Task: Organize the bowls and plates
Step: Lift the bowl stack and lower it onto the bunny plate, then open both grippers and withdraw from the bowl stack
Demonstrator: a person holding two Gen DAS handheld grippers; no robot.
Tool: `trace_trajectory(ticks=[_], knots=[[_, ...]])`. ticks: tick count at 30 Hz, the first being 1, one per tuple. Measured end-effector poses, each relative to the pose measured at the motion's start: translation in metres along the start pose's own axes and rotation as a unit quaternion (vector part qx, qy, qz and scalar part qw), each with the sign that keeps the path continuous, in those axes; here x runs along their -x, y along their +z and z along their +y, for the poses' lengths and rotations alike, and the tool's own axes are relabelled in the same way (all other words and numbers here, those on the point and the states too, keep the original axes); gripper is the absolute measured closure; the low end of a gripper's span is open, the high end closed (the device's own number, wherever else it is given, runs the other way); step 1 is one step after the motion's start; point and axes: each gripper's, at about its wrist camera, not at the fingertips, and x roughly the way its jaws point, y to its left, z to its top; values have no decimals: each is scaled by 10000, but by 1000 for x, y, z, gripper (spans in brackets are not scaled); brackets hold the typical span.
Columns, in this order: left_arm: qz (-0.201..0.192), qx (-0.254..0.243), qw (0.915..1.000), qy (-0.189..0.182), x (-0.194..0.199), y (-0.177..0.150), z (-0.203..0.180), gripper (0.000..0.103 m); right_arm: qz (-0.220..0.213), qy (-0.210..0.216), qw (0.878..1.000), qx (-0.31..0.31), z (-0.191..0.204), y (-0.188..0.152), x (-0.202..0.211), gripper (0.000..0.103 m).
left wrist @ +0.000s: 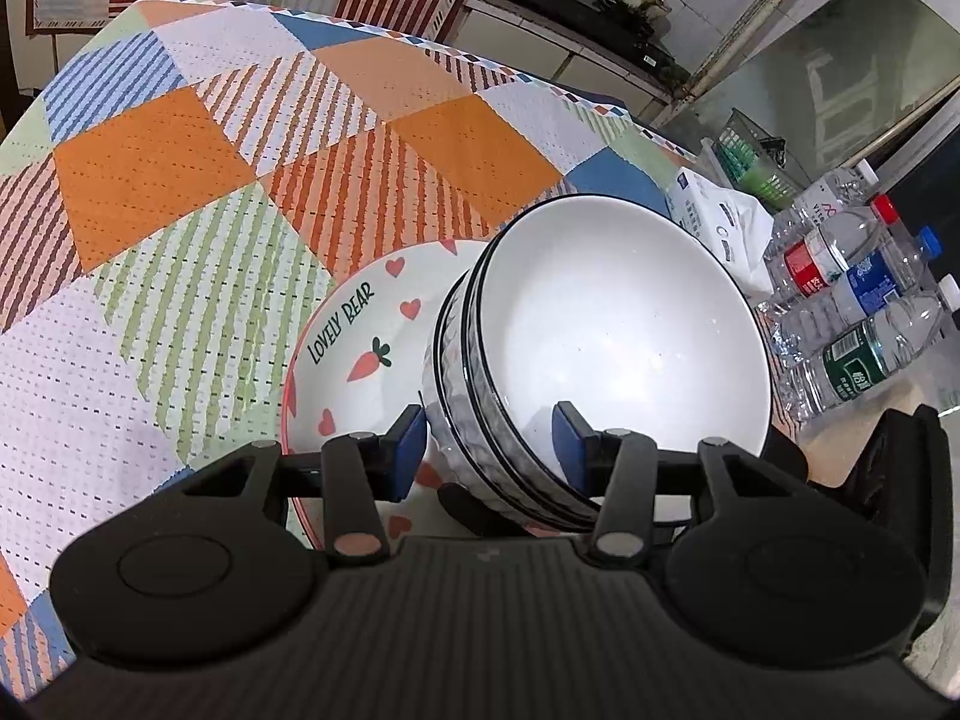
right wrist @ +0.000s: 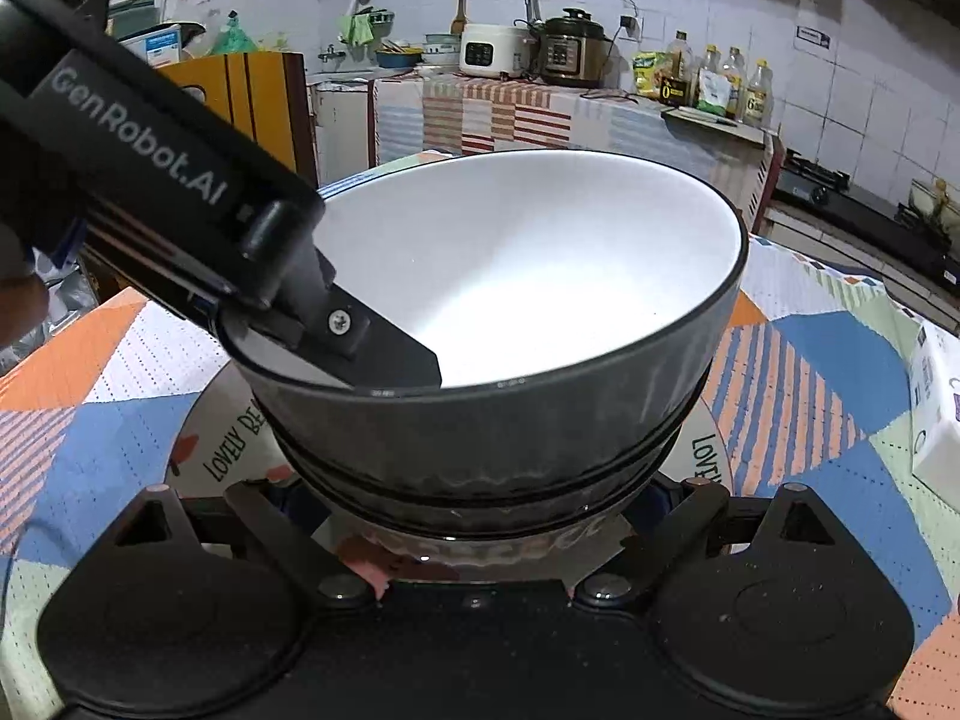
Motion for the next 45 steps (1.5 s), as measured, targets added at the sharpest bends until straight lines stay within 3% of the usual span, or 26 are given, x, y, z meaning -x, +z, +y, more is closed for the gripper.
trace_trajectory(ticks=[9,15,21,30,39,45], knots=[[-32,180,9998,62,2,-4,-2,58,419,-25,9985,-341,1,13,6,7],[-77,213,9995,201,8,-5,-7,55,476,-157,9981,-367,9,16,27,7],[-206,240,9990,304,36,-6,-12,54,737,-493,9941,-624,13,23,56,7],[-269,-83,9986,439,84,-17,-33,52,679,-808,9900,-936,21,33,109,7],[-556,-320,9962,594,143,-36,-58,41,557,-1500,9822,-985,34,43,165,6],[-849,-514,9918,804,170,-57,-71,27,408,-1486,9806,-1213,40,41,195,6]])
